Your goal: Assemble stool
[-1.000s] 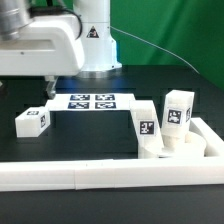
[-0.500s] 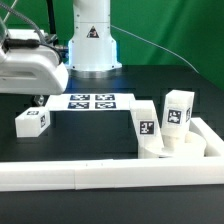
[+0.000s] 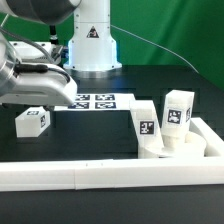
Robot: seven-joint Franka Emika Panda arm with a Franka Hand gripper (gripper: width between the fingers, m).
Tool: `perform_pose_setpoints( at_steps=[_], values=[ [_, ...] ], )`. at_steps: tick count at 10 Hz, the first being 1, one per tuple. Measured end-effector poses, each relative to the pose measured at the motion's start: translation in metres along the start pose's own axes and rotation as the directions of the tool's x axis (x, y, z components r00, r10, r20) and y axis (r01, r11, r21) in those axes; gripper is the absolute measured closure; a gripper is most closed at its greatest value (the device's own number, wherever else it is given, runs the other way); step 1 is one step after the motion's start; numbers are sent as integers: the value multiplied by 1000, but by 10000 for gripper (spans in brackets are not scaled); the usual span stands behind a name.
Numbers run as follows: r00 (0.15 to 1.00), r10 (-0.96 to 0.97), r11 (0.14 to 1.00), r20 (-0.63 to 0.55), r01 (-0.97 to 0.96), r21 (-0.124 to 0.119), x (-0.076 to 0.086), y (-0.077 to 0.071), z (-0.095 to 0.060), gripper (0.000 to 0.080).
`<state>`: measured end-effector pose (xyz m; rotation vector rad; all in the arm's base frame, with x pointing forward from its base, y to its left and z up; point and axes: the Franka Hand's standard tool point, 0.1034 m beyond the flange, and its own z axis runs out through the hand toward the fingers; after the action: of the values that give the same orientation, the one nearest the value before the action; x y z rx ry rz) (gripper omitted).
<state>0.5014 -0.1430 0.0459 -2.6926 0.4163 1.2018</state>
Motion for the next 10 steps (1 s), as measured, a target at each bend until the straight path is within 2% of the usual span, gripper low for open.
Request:
perform_pose_setpoints(
  at_steps=[4,7,10],
  values=[
    [1000,7,1000,0,-7,-1,3,0,4,151],
    [992,64,997,109,-67,26,3,9,18,151],
    [982,86,995,170,-94,43,5,9,33,151]
  ],
)
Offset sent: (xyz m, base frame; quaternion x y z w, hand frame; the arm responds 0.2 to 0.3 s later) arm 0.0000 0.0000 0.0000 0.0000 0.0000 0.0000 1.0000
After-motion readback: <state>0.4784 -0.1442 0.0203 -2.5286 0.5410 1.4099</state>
